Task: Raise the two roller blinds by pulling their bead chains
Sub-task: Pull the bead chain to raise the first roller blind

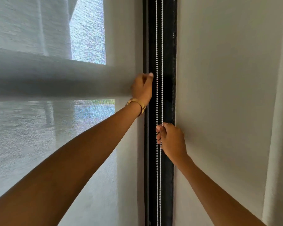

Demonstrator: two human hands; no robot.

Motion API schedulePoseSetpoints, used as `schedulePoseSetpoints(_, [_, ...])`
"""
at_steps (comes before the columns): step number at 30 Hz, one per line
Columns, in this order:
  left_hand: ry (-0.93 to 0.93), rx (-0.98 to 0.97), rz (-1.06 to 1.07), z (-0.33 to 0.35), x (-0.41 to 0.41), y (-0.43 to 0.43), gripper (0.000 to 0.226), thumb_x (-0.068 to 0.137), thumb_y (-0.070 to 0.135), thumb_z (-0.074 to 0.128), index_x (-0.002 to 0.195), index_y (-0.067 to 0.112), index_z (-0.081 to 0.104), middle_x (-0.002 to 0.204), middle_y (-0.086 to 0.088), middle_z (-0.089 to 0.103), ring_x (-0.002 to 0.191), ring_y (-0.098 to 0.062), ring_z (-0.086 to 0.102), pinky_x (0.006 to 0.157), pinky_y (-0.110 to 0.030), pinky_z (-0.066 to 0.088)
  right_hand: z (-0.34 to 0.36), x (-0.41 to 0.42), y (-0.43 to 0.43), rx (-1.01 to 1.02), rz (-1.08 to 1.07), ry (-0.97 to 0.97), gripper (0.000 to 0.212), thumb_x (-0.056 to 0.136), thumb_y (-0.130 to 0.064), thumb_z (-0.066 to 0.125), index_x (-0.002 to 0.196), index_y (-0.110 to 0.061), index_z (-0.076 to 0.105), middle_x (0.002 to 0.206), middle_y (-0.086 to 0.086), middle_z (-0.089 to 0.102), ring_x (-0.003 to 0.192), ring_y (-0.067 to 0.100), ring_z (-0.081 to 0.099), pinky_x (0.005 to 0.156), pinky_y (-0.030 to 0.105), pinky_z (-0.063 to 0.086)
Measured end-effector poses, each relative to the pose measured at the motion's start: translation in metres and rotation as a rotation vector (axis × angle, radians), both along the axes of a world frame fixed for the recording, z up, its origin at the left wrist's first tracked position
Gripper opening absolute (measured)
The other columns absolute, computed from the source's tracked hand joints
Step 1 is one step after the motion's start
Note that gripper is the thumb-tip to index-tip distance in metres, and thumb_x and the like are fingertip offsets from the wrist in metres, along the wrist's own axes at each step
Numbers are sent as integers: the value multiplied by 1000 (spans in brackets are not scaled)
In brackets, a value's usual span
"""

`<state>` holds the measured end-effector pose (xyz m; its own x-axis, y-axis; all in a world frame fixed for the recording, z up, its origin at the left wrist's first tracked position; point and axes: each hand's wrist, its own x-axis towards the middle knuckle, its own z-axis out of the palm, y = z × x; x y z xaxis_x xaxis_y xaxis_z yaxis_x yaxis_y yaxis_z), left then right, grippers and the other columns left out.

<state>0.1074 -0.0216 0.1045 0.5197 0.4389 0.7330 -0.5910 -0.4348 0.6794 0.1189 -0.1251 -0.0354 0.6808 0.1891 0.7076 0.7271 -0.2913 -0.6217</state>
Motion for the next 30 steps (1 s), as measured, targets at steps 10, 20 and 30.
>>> schedulePoseSetpoints(10, [-98,3,-287,79,-12,-44,40,102,28,32,101,-1,59,65,-7,61,45,-11,54,43,-21,48,-35,-1,9,133,-27,-49,22,96,-15,47,102,-9,67,87,2,71,77,16,69,72,31,60])
schedulePoseSetpoints(20, [-264,-71,-284,66,-36,-46,41,100,17,32,61,18,43,50,6,33,40,-8,26,36,-19,22,-29,-3,9,84,326,90,23,97,-32,42,111,-22,58,103,0,72,95,12,66,80,20,53])
schedulePoseSetpoints(30, [-179,-82,-316,-38,-62,-30,40,99,7,30,62,18,43,42,12,32,36,-3,25,34,-16,21,43,-22,-26,339,862,337,69,73,-20,55,140,-19,37,136,5,54,124,24,54,102,44,46])
